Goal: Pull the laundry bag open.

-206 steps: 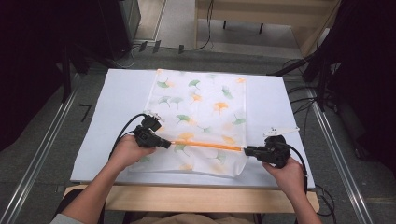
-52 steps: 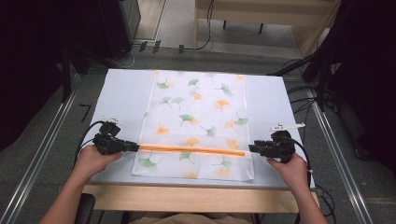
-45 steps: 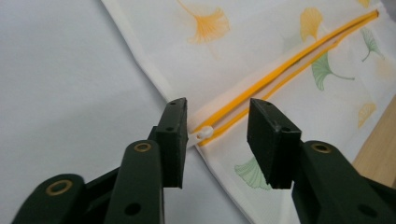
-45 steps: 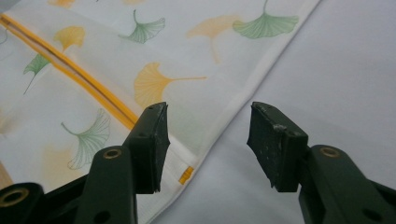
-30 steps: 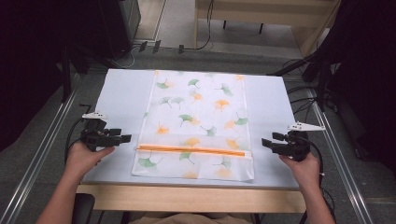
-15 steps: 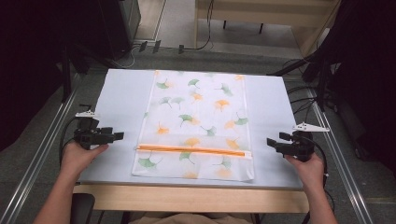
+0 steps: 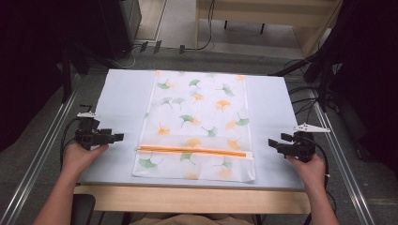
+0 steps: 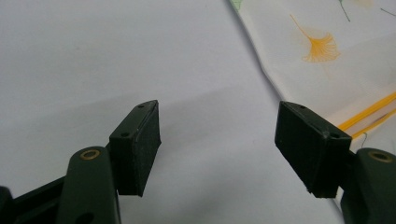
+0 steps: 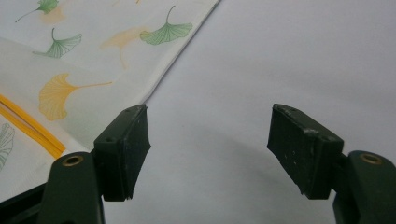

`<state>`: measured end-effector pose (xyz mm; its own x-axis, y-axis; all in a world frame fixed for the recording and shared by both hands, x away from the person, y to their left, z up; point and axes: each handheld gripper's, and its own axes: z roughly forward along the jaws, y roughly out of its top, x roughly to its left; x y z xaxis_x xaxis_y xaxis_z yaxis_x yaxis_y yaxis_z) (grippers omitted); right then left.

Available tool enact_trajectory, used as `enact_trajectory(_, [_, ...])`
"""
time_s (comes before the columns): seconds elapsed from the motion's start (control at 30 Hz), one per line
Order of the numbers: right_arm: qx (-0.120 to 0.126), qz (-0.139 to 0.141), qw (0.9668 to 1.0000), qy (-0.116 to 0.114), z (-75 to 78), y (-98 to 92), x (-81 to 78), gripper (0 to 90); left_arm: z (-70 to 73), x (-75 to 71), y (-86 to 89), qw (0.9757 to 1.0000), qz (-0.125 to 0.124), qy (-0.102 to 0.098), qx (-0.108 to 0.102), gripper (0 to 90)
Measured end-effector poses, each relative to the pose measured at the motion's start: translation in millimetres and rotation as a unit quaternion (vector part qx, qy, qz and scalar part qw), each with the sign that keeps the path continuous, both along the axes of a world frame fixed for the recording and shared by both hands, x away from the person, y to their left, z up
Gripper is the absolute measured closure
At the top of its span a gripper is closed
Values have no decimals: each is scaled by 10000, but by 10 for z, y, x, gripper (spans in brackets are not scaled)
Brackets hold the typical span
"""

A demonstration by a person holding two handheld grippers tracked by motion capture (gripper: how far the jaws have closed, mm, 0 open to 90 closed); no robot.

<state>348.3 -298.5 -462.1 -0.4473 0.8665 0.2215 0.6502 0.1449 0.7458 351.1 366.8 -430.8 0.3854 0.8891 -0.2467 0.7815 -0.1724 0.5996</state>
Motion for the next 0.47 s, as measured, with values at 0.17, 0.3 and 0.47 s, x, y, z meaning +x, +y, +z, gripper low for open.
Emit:
enact_trajectory(0.17, [-20,9,10000,3,-2,4,-1,303,-7,2,-10,10000,13,4,-17,314])
enact_trajectory(0.3, [-21,26,10000,9,-3,10,-1,304,-6,2,-4,10000,5,14,-8,312])
enact_trajectory(0.47, [-34,27,10000,1,-5,11,0,305,-13,9,-10,10000,5,57,-22,297])
